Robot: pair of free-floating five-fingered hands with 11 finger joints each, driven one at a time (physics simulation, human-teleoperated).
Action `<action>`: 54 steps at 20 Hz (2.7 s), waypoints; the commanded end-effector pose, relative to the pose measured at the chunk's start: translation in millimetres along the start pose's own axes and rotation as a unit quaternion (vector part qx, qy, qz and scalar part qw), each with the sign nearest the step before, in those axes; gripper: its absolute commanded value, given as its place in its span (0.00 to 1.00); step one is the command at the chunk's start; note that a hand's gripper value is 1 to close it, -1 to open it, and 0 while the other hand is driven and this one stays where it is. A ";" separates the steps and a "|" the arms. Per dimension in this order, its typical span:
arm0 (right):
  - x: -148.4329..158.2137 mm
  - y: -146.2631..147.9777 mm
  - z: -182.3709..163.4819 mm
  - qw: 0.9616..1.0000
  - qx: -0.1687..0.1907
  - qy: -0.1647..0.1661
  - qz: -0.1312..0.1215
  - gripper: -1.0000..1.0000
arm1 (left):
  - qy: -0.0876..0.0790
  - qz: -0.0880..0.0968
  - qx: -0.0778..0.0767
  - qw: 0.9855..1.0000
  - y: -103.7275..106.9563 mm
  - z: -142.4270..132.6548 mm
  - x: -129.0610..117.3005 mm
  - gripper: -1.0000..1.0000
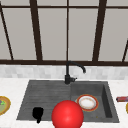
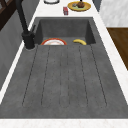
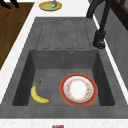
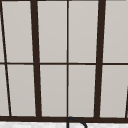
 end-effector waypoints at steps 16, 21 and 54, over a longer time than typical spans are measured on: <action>5.1 20.4 -11.2 0.992 0.107 -0.057 -0.036 0.00 | 0.000 0.000 0.000 1.000 0.0 0.0 0.0 0.50; -0.8 16.0 -6.4 0.988 0.118 -0.079 -0.054 0.00 | 0.000 0.000 0.000 1.000 0.0 0.0 0.0 0.50; 26.6 -40.0 -50.9 0.995 0.094 -0.026 -0.005 1.00 | 0.000 0.000 0.000 1.000 0.0 0.0 0.0 0.50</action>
